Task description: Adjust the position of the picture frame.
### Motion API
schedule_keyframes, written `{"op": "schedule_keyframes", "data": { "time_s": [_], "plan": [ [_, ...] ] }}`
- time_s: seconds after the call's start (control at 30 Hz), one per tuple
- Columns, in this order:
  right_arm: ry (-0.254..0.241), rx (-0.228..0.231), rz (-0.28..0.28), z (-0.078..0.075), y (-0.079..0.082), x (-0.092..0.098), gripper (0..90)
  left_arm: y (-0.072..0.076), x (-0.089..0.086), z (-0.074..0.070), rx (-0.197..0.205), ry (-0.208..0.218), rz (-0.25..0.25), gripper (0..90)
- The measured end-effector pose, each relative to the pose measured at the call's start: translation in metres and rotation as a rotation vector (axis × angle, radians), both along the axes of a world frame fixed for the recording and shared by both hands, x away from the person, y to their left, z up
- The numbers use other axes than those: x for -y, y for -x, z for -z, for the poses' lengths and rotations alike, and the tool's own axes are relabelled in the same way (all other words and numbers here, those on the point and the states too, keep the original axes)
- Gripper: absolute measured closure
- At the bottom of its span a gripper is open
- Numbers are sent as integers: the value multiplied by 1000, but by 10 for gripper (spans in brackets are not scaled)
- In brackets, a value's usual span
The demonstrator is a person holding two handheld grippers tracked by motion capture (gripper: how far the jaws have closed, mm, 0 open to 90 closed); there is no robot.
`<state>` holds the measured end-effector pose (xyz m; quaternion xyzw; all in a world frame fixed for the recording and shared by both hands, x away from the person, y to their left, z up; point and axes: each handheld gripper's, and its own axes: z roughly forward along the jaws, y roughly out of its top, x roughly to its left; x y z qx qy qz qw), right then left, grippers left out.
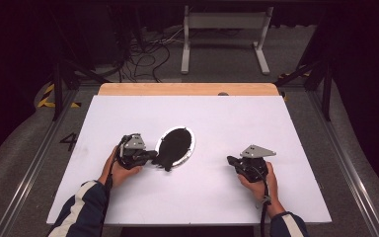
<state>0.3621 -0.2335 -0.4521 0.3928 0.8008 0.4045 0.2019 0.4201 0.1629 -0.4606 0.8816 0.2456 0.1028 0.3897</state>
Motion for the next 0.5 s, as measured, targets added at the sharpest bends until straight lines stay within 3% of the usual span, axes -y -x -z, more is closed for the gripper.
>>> {"op": "schedule_keyframes", "data": {
  "time_s": [0.3, 0.5],
  "plan": [
    [9, -5, -58, 0, 3, -21, 900, 6, 15, 0, -2, 7, 55, 894],
    [6, -8, -101, -1, 4, -40, 900, 8, 22, 1, -8, 17, 62, 894]
  ]
}}
